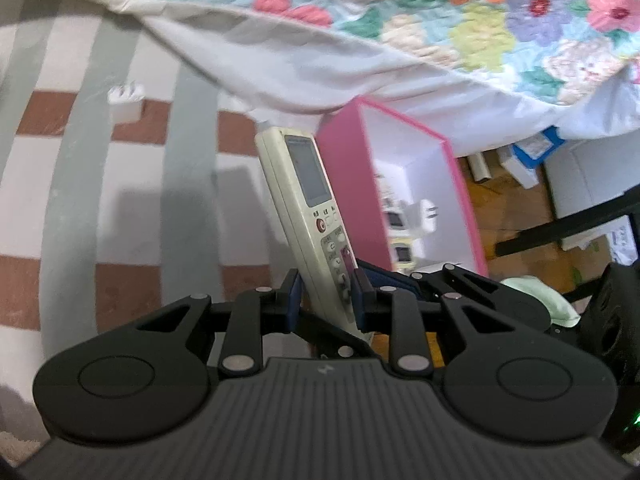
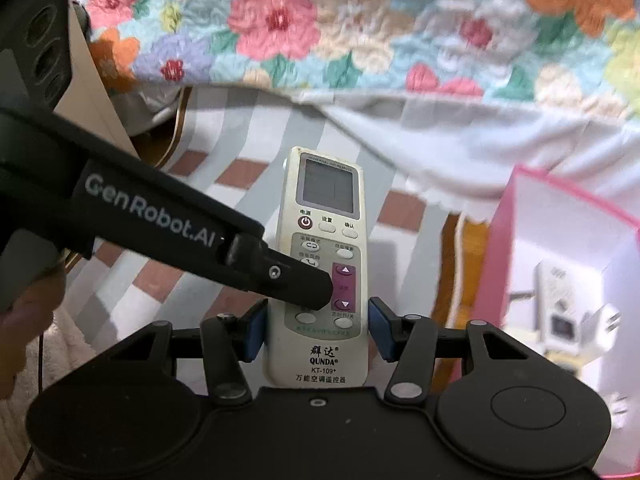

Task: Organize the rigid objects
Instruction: 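Lift the beige remote with the left gripper and carry it over the box, then lower the remote into the pink box and open the left gripper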

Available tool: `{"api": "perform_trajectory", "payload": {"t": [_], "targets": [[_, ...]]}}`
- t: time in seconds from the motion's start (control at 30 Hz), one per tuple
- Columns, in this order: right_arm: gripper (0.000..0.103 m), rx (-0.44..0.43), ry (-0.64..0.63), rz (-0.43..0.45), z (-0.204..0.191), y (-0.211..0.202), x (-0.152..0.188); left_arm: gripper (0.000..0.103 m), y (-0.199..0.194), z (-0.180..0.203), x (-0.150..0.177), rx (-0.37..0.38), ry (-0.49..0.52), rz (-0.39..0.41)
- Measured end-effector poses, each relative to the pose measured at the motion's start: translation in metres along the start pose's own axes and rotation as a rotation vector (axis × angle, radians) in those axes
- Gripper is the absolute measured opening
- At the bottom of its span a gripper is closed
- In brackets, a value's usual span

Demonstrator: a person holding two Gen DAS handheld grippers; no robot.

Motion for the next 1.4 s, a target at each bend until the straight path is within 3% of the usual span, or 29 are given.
{"api": "perform_trajectory", "payload": {"t": [0.2,0.37,0.6,0.73,0.97,1.2,1.4], "targets": [[0.058,0.081,-0.05,0.09,0.004,-0.03,-0.011,0.024,-0.01,0.036,-0.017,0.027,0.083,0.033],[0.058,0.118,-0.019,0.152,0.021,-0.051,-0.019,0.024,-0.008,0.064,-0.031,0.048,0.135,0.043],[0.058,0.159,0.058,0.164,0.054,-0.059,-0.024,0.025,0.022,0.088,-0.054,0.057,0.184,0.001],[0.058,0.163,0.133,0.139,0.081,-0.049,-0.03,0.025,0.055,0.094,-0.073,0.066,0.187,-0.049],[0.058,0.161,0.245,0.031,0.136,-0.007,-0.032,0.026,0.132,0.091,-0.074,0.069,0.139,-0.109],[0.058,0.16,0.323,-0.065,0.174,0.042,-0.018,0.026,0.196,0.099,-0.076,-0.022,0.198,-0.226],[0.056,0.117,0.409,-0.083,0.195,0.064,-0.008,0.026,0.215,0.109,-0.079,-0.077,0.237,-0.267]]}}
Point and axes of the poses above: each gripper's, at about its wrist camera, not at the fingertips, and y roughly the way its jaws point, z to its right, x to its underside, the point moved 1 cm from there along y, roughly the way its jaws point, and after that the axes turned 6 degrees about y, right-handed, at the moved point
